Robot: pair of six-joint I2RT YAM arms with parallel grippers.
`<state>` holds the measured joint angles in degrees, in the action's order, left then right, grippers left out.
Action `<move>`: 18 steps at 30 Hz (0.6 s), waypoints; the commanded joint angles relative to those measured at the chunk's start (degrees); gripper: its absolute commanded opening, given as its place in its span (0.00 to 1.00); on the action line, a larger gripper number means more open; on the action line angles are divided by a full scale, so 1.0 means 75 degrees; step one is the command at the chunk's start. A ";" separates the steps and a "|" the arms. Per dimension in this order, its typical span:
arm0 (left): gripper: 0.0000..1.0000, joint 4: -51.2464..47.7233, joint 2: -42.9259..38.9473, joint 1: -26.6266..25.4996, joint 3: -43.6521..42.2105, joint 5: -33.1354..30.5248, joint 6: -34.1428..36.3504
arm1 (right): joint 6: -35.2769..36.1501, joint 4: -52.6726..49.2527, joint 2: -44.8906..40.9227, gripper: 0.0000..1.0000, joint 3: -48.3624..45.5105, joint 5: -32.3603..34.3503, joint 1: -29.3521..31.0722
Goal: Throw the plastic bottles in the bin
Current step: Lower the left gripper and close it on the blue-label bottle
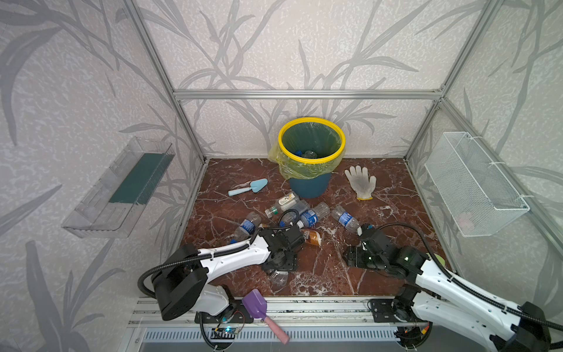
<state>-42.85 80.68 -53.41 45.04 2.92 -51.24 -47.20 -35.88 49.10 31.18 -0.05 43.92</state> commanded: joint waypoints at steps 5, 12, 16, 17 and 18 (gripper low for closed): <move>0.77 0.0296 0.0102 -0.0027 -0.0305 0.0152 -0.0168 | -0.0006 0.0061 -0.0039 0.83 -0.0034 0.0039 0.0062; 0.68 0.0287 -0.0014 -0.0026 -0.0332 0.0113 -0.0137 | 0.0057 0.0225 -0.0323 0.82 -0.0178 -0.0012 0.0062; 0.64 0.0236 -0.0154 -0.0027 -0.0370 0.0068 -0.0143 | 0.0171 0.0501 -0.0377 0.81 -0.0264 -0.0214 0.0062; 0.62 0.0235 -0.0203 -0.0023 -0.0401 0.0068 -0.0151 | 0.0187 0.0611 -0.0383 0.81 -0.0288 -0.0301 0.0062; 0.61 0.0230 -0.0228 -0.0027 -0.0415 0.0064 -0.0164 | 0.0197 0.0721 -0.0373 0.81 -0.0318 -0.0383 0.0063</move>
<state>-40.27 80.62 -53.43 42.81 4.16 -51.64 -46.76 -33.28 46.94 29.63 -1.06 43.94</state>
